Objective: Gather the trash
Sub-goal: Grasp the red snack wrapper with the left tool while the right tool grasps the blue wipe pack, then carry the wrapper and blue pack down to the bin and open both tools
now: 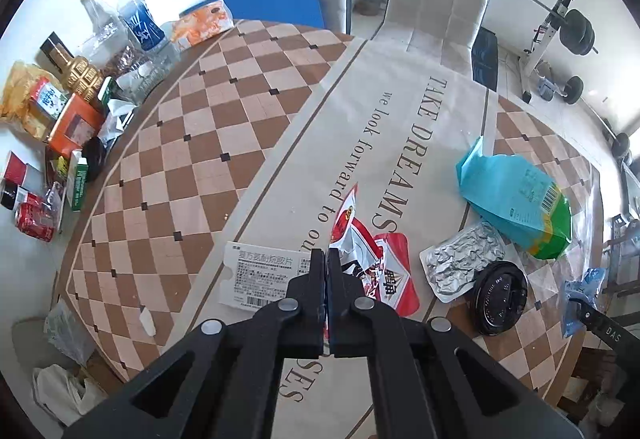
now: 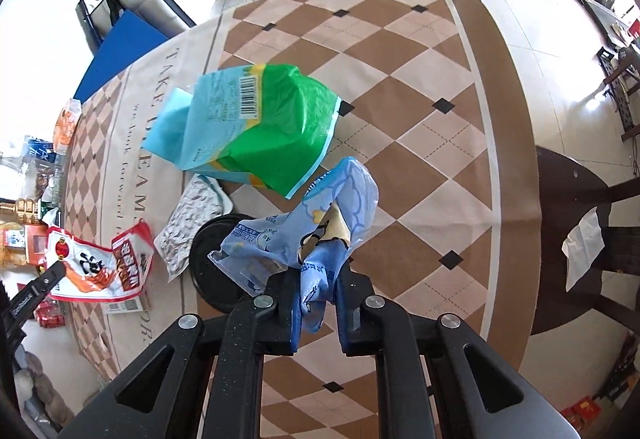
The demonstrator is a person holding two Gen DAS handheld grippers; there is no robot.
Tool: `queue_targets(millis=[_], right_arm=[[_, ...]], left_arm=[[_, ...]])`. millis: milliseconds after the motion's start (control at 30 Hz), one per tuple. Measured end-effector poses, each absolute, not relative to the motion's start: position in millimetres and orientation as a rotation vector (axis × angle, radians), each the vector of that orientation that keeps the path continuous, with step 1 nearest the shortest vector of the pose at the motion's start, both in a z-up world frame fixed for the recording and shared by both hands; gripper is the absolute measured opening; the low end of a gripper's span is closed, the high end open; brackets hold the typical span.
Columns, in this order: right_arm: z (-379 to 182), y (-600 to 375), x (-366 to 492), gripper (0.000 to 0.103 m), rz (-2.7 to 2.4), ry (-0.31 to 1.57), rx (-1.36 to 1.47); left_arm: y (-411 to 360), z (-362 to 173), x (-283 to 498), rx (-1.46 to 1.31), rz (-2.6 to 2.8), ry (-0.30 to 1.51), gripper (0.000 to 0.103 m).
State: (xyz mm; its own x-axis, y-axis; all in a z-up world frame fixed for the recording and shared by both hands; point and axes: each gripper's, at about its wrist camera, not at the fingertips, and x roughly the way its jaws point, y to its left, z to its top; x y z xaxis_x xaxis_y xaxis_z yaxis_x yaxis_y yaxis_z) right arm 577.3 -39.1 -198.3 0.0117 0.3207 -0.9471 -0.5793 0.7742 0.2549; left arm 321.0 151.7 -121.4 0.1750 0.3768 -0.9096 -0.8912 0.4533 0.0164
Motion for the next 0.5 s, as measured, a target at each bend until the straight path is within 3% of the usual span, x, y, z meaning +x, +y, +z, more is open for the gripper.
queue_targets(millis=[500], right_arm=[[-145.3,-94.1,451.7,0.013,0.829,1.326,-0.2]], left_arm=[[60.3,-64.1,210.6,-0.517,0.992,0.939,0.0]])
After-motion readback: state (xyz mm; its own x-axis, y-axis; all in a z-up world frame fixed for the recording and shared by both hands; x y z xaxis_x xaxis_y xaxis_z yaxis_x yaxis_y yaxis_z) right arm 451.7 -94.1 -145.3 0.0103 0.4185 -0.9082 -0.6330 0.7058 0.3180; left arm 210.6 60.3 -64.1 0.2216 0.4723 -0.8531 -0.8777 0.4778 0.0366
